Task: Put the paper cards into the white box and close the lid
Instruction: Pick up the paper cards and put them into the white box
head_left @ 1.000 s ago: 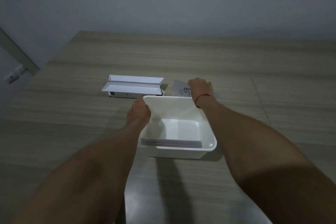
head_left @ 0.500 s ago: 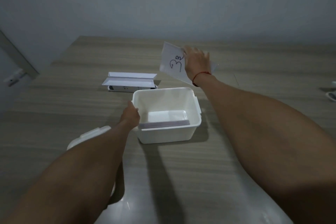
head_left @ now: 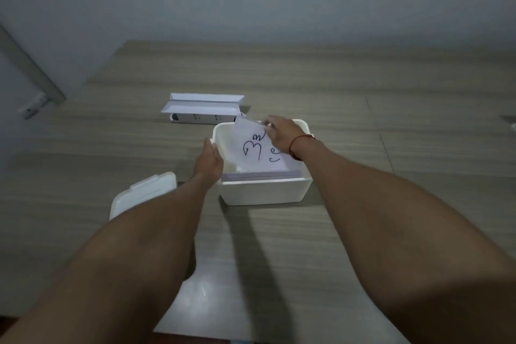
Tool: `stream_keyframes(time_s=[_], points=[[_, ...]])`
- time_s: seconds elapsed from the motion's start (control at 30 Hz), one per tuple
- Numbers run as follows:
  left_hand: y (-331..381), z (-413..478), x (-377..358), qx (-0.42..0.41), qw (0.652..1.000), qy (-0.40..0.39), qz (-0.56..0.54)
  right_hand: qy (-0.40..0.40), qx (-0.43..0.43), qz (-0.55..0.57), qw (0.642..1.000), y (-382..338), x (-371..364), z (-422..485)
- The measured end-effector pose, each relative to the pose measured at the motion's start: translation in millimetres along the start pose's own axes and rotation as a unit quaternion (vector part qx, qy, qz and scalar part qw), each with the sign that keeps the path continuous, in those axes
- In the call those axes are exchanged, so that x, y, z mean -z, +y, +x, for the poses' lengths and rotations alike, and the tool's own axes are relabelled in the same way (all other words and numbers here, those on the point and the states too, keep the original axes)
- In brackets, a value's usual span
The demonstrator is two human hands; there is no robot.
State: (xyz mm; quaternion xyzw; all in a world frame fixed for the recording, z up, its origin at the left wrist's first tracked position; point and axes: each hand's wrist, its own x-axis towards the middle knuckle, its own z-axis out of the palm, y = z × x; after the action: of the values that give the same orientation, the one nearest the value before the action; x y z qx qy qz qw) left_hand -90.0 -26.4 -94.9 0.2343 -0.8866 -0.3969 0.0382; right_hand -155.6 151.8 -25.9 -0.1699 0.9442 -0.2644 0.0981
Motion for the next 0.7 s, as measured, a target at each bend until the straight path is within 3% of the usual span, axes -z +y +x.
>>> stream_keyframes(time_s=[0.07, 0.17, 0.27, 0.3, 0.37, 0.43, 0.47, 0.6, 0.7], points=[[1, 0, -1, 0.002, 1.0, 0.011, -0.009, -0.067, -0.03, 0.026, 0.997, 2, -6, -3], [2, 2, -4, 0.005, 1.0, 0.02, -0.015, -0.177, -0.03, -0.02, 0.984, 2, -9, -7], [1, 6, -7, 0.004, 0.999, 0.026, -0.023, -0.222, -0.065, -0.014, 0.973, 4, -11, -12], [2, 7, -7, 0.005, 0.999, 0.028, -0.026, -0.2, -0.081, -0.002, 0.976, 6, -11, -13], [3, 9, -9, 0.003, 0.999, 0.028, -0.034, -0.072, -0.099, -0.037, 0.992, 15, -10, -13], [6, 11, -11, -0.004, 0.999, 0.026, -0.038, 0.068, -0.129, -0.079, 0.986, 26, -9, -14], [7, 13, -12, -0.008, 0.999, 0.025, -0.038, 0.095, -0.154, -0.077, 0.98, 33, -9, -13], [15, 22, -20, -0.025, 0.999, 0.01, -0.037, 0.065, -0.235, -0.024, 0.97, 49, -17, -15], [22, 25, -26, -0.034, 0.999, -0.014, -0.034, 0.099, -0.268, -0.007, 0.958, 55, -17, -19]])
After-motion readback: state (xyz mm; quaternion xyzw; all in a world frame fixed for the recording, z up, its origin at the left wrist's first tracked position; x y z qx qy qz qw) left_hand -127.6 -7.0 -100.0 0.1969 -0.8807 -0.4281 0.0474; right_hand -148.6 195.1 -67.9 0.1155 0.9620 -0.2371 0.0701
